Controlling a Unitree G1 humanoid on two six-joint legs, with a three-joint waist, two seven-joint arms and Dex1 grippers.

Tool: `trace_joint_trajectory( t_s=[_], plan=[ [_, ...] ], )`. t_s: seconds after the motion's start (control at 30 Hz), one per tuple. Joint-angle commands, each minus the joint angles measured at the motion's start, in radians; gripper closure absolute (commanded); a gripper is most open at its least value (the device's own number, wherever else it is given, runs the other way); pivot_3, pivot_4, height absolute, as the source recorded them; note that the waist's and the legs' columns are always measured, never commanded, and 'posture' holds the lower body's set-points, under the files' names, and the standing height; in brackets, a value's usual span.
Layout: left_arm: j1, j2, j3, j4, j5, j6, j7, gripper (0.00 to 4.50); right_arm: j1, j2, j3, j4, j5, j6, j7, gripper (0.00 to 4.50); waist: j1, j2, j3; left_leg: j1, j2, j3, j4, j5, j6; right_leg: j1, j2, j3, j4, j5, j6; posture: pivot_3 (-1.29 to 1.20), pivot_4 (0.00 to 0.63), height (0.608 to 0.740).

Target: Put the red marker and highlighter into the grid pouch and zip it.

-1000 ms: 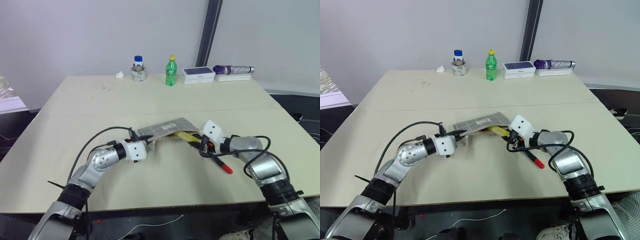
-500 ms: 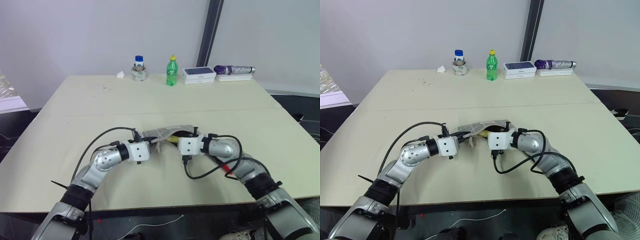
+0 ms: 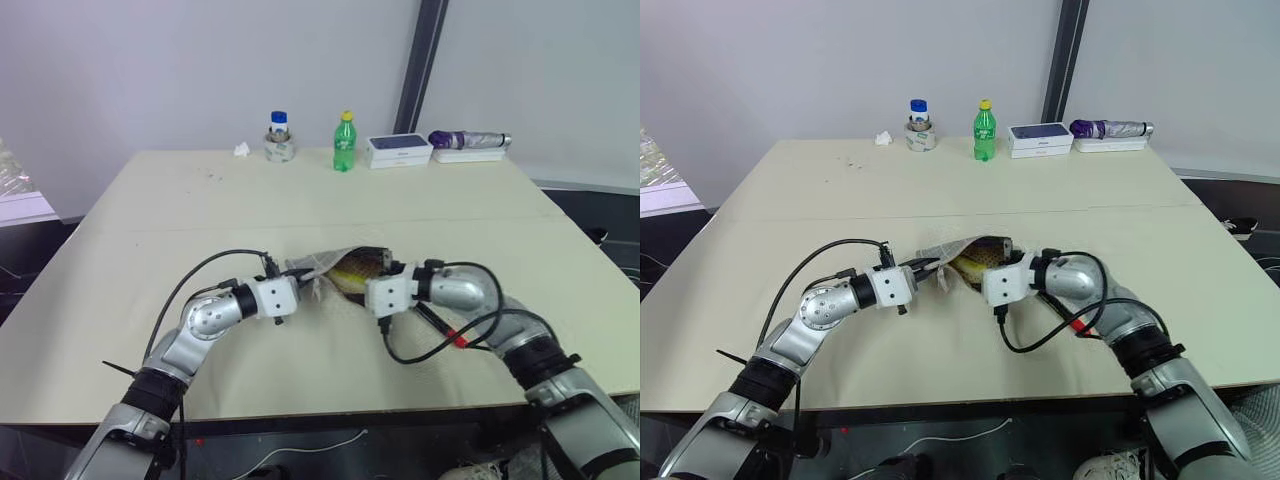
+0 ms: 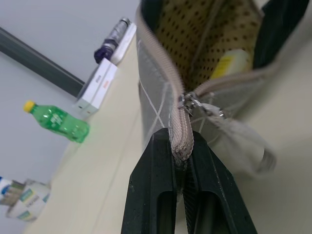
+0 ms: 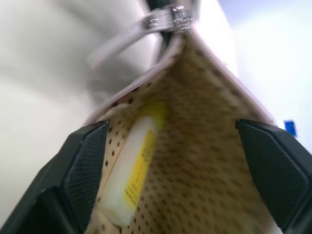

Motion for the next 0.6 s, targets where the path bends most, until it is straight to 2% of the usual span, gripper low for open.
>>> trace_joint_trajectory(
  t_s=[0.03,0.13,0.2,0.27,0.33,0.47,0.6],
  plan=[
    [-0.022,0.005,0.034,-0.010,-0.019,-0.010,0.021,4.50,0.039,-0.012,-0.088,-0.161,0.188,0.124,0.068,0.07,-0.001,0.000,0.000,0.000,0.000,0.000,0.000,0.000,0.000,0.000,0.000,0.000,0.000,0.000,0.000,0.00,0.150,0.740],
    [-0.021,0.015,0.041,-0.003,-0.004,-0.013,0.039,4.50,0.129,0.000,-0.162,-0.314,0.370,0.317,0.081,0.07,0.000,0.000,0.000,0.000,0.000,0.000,0.000,0.000,0.000,0.000,0.000,0.000,0.000,0.000,0.000,0.00,0.150,0.740],
    [-0.022,0.032,0.054,0.003,0.015,-0.015,0.062,4.50,0.227,-0.022,-0.219,-0.408,0.428,0.426,0.061,0.07,0.003,0.000,0.000,0.000,0.001,0.000,0.000,0.000,0.001,0.000,0.000,0.000,0.000,0.000,0.000,0.00,0.150,0.740],
    [-0.013,0.052,0.072,0.006,0.017,-0.019,0.084,4.50,0.350,-0.033,-0.288,-0.470,0.418,0.579,-0.029,0.07,0.006,0.000,0.000,0.000,0.000,0.000,0.001,-0.001,0.001,0.001,-0.001,0.000,0.000,0.000,0.000,0.00,0.150,0.740],
    [0.005,0.066,0.075,0.009,0.010,-0.016,0.086,4.50,0.459,-0.058,-0.296,-0.503,0.293,0.656,-0.114,0.07,0.010,0.000,0.000,0.000,0.001,0.000,0.002,-0.001,0.001,0.002,-0.001,0.000,0.000,0.000,0.000,0.00,0.150,0.740],
    [0.040,0.067,0.063,0.015,0.003,-0.027,0.078,4.50,0.631,-0.017,-0.337,-0.594,0.332,0.807,-0.178,0.07,0.017,0.000,0.000,0.000,0.000,0.000,0.001,-0.001,0.001,0.001,-0.001,0.000,0.000,0.000,0.000,0.00,0.150,0.740],
    [0.037,0.052,0.051,0.019,0.007,-0.029,0.078,4.50,0.667,0.012,-0.400,-0.588,0.338,0.881,-0.238,0.07,0.018,0.000,0.000,0.000,0.000,0.000,0.002,-0.001,0.001,0.001,0.000,0.000,0.001,0.000,0.000,0.00,0.150,0.740]
  ],
)
